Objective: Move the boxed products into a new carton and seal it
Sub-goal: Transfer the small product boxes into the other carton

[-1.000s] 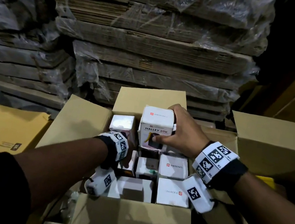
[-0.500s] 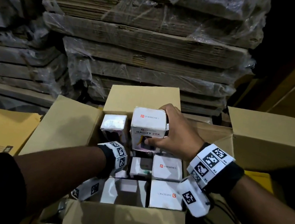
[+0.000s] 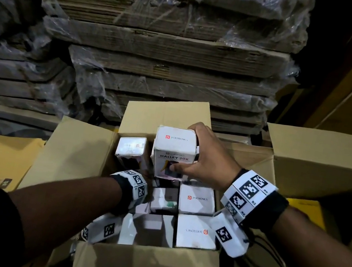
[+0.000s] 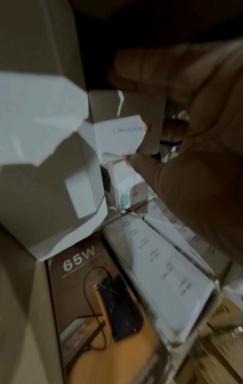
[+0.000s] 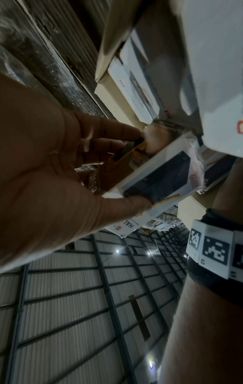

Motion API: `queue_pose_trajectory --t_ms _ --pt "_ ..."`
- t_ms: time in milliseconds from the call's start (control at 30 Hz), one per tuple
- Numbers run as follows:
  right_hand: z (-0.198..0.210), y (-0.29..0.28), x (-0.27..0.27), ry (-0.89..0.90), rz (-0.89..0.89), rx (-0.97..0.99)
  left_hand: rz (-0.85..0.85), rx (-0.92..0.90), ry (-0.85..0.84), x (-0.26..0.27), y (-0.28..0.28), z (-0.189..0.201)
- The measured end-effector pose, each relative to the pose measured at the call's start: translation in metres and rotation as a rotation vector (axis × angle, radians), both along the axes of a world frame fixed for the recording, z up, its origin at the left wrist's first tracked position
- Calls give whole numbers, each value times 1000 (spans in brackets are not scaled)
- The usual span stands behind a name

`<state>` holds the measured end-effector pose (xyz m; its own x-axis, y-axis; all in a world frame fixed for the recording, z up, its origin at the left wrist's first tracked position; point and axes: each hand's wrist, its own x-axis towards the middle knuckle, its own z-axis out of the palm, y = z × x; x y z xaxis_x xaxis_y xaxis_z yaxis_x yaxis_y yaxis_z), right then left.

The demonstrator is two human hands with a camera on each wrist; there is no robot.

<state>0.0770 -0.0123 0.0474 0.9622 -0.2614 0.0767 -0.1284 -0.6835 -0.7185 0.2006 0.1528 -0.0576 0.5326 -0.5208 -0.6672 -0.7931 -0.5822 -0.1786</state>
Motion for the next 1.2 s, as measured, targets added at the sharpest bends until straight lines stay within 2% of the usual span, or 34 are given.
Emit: queue_pose_trajectory --t_ms 67,133,167,300,367,467,567,633,833,967,1000,1067,1133,1200 --pt "0 0 0 1 3 -10 -42 39 -19 1 2 3" --pt "0 1 -1 -2 0 -14 -35 -2 9 8 6 4" --pt "0 2 -1 0 -2 -13 14 -68 27 14 8 2" --pt "0 3 -1 6 3 -24 107 -117 65 22 8 17" --pt "0 4 0 6 11 -23 91 -62 124 11 7 27" --pt "0 4 0 -4 11 -9 -96 -48 91 4 8 35" --pt "-1 4 -1 -9 17 0 16 -81 34 4 14 35" --pt "-1 4 -1 -6 17 -8 -129 -27 -16 3 20 43" --pt "0 4 0 -4 20 -4 -115 39 -2 17 18 23" --pt "1 3 1 8 20 -4 -77 167 46 41 19 -20" --pt "1 3 2 9 18 -10 -124 188 52 27 14 -2" --pt "1 3 2 8 16 -16 -160 169 35 18 13 3" --pt "1 2 2 8 11 -24 -84 159 51 11 10 9" --pt "1 2 2 11 9 -29 -39 63 53 13 13 5"
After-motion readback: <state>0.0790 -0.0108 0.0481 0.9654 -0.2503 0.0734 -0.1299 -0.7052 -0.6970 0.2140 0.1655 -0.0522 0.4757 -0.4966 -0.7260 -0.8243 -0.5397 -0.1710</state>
